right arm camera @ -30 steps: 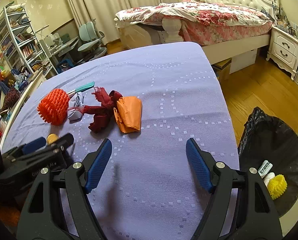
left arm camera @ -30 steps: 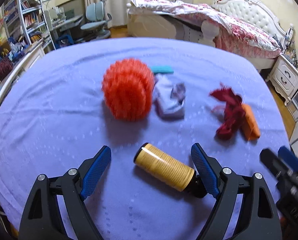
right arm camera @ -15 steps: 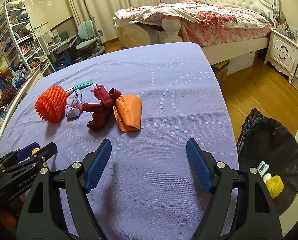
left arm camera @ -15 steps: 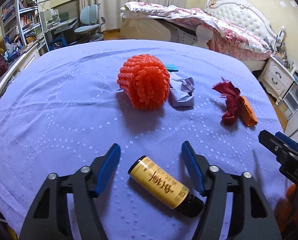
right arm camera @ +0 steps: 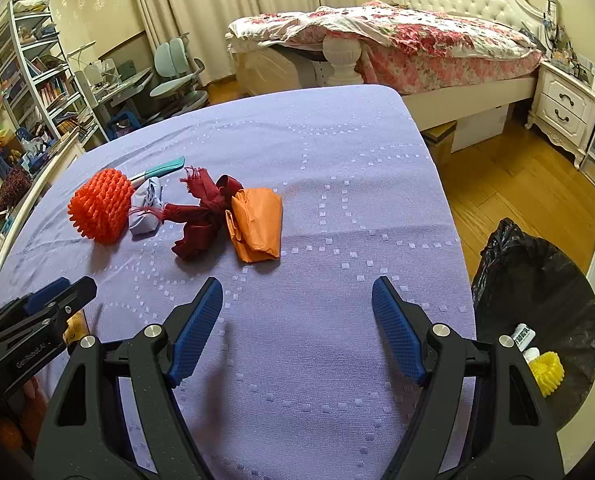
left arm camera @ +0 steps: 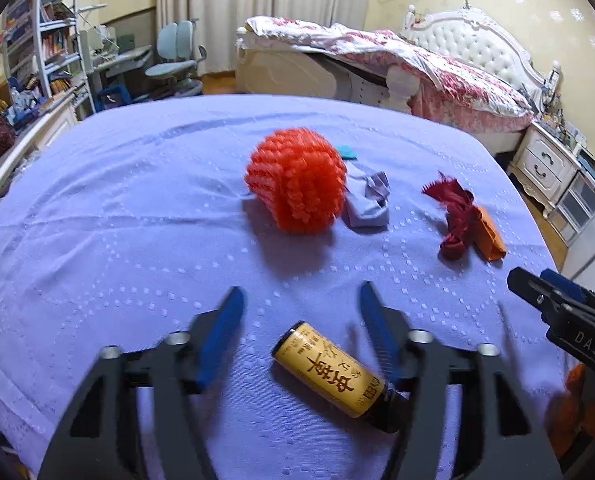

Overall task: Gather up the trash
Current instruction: 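Grasp the gold spray can with the left gripper, then grasp the orange bag with the right gripper while the left gripper holds the spray can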

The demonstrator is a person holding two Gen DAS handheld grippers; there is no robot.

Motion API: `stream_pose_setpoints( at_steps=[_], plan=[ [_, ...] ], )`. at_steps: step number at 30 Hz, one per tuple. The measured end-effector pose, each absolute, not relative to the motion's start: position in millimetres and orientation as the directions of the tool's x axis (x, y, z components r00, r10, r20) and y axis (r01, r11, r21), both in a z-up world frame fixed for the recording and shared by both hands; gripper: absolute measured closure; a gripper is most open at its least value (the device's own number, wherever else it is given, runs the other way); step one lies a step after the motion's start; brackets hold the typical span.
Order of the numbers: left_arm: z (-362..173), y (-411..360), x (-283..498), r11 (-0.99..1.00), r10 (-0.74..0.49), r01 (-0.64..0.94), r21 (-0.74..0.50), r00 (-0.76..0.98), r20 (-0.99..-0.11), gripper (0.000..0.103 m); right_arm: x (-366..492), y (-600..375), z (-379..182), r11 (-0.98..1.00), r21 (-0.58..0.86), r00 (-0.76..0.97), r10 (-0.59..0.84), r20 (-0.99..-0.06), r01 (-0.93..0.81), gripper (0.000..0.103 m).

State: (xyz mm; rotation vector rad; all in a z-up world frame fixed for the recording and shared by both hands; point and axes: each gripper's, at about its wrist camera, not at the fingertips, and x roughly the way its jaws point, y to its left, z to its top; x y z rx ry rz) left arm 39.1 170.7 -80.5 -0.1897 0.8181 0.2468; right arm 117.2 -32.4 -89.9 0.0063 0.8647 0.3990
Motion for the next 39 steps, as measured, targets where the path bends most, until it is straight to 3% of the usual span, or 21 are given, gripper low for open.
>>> stream_pose_setpoints(
  at_steps=[5, 15, 18, 25, 39],
  plan=[
    [-73, 173, 32, 0.946, 0.149, -0.313, -0.083, 0.648, -0.747, 0.030, 117, -32, -89, 0.927, 0.161, 0.581, 0.341, -0.739, -0.339, 0.028],
    [-82, 157, 17, 0.945, 0.152, -0.320, -0.063, 0.602, -0.784, 0.029, 116, -32, -89, 0.928, 0.160, 0.582, 0.339, -0.739, -0.336, 0.028],
    [-88, 156, 16, 0.947, 0.127, -0.310, -0.081, 0.596, -0.793, 0.039, 115, -32, -89, 0.929, 0.150, 0.584, 0.332, -0.741, -0.338, 0.028],
    [-90, 162, 17, 0.958, 0.125, -0.277, -0.073, 0.634, -0.763, 0.075, 114, -27, -90, 0.929, 0.134, 0.580, 0.323, -0.748, -0.345, 0.028],
    [-90, 181, 42, 0.957, 0.118, -0.277, -0.086, 0.642, -0.757, 0.076, 133, -3, -90, 0.931, 0.089, 0.579, 0.294, -0.761, -0.355, 0.030]
  ],
)
